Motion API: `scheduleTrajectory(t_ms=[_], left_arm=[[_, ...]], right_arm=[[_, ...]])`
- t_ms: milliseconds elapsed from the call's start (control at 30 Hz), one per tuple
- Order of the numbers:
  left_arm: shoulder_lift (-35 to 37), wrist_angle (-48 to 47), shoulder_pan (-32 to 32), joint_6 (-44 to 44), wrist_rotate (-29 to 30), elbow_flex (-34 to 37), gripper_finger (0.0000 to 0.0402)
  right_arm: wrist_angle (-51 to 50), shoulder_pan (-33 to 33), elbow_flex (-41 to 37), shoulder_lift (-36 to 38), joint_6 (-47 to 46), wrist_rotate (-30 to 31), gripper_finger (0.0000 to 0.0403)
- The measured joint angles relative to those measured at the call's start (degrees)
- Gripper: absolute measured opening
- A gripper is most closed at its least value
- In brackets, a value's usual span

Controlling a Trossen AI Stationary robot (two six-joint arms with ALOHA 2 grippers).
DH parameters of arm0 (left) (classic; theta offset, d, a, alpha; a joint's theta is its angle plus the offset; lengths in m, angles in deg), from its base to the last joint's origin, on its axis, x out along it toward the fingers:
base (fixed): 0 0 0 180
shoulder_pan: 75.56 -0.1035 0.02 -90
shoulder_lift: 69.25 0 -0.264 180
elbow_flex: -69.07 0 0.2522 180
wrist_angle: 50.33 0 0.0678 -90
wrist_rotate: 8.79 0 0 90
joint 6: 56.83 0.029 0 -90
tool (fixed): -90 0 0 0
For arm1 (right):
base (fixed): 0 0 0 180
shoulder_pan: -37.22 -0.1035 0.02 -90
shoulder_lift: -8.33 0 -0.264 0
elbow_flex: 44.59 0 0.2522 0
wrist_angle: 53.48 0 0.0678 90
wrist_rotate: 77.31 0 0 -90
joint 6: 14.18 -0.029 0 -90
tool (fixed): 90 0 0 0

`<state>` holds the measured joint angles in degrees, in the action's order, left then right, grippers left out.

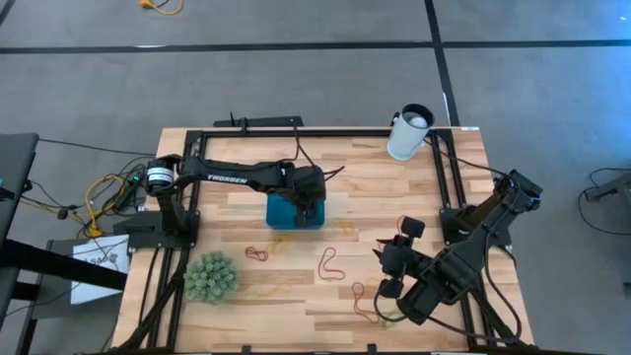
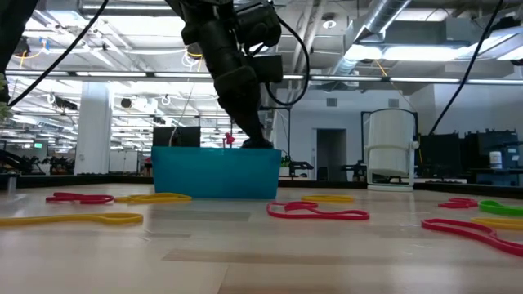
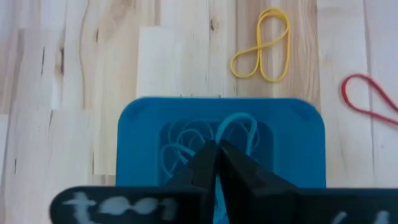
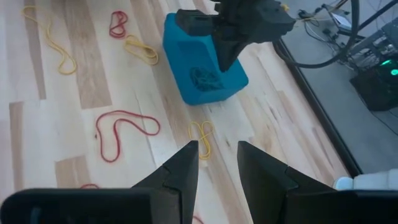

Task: Pick and place items into bin
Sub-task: Put the blue rubber band into the blue bin, then put the yellow rubber band into the blue bin

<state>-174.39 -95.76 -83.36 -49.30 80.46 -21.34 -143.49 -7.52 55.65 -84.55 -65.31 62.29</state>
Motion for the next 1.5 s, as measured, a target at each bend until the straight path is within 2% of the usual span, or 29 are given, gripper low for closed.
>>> scheduleTrajectory(t_ms=[433, 533, 833, 1000, 1167, 1333, 1433, 1500], left_arm=[[0.0, 0.55, 0.08, 0.17, 0.02, -0.02, 0.0078], [0.0, -4.11, 0.5, 0.23, -0.21, -1.79, 0.0087], [0.11, -26.39, 3.18, 0.67, 0.14, -17.01, 0.0092], [0.17, -40.53, 5.38, 1.22, 5.49, -29.0, 0.0092], [2.62, -51.19, 7.18, 1.49, 11.3, -37.86, 0.0092], [11.82, -47.88, 7.39, 5.38, 9.78, -35.36, 0.0092], [19.21, -36.59, 6.72, 9.62, 5.22, -27.69, 0.0092], [24.07, -27.51, 6.32, 10.36, 0.87, -19.86, 0.0092]], right_arm=[[0.44, 0.25, 0.0, 0.0, 0.01, -0.2, 0.0107], [0.44, 0.25, 0.0, 0.0, 0.01, -0.2, 0.0107], [-0.34, 0.25, 0.0, 1.37, 0.55, -0.13, 0.0107], [-3.78, 0.25, 0.3, 6.32, 0.56, 0.29, 0.0107], [-6.93, 0.25, 0.67, 15.23, 0.58, 4.38, 0.0107], [-5.94, 0.25, -3.4, 24.35, 0.55, 6.87, 0.0107], [-1.27, 0.11, -11.55, 29.6, 0.51, 7.58, 0.0107], [5.24, -0.28, -19.43, 33.14, 1.03, 7.55, 0.0107]])
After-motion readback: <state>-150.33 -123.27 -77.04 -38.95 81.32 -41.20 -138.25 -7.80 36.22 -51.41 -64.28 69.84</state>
